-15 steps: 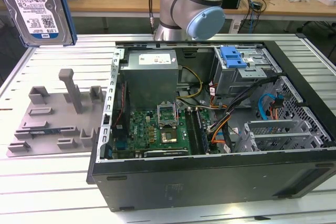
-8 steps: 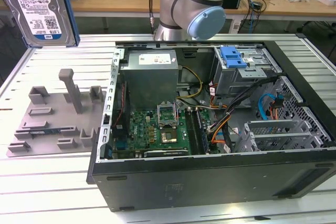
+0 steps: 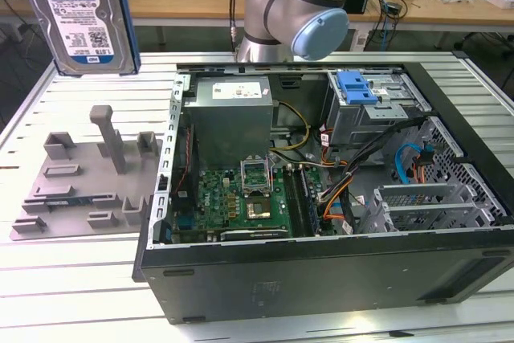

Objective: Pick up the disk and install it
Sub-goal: 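Pick up the disk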

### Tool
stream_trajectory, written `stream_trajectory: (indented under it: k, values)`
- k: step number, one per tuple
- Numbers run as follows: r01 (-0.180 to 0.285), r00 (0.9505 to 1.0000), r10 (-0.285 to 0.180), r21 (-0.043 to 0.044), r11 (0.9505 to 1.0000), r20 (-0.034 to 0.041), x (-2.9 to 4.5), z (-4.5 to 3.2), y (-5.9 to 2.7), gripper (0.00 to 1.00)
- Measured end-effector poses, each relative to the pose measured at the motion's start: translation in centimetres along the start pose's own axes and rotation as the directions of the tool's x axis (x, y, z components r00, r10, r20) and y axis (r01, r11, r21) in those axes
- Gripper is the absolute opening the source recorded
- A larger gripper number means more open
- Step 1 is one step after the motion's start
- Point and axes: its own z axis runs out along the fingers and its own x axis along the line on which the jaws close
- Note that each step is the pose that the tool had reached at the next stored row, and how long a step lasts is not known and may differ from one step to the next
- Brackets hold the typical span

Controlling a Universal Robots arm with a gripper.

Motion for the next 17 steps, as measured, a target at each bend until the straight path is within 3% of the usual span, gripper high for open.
stream_trajectory:
  k: [7, 10, 17]
  values:
    - [0.001, 1.0000, -0.001, -0.0090, 1.0000, 0.0003, 1.55, -0.30, -2.49, 0.37]
    - [0.001, 1.0000, -0.001, -0.0140, 0.9999, 0.0006, 2.63, -0.53, -4.10, 0.37]
    - [0.001, 1.0000, -0.001, -0.0153, 0.9999, 0.0005, 4.34, -0.81, -6.57, 0.37]
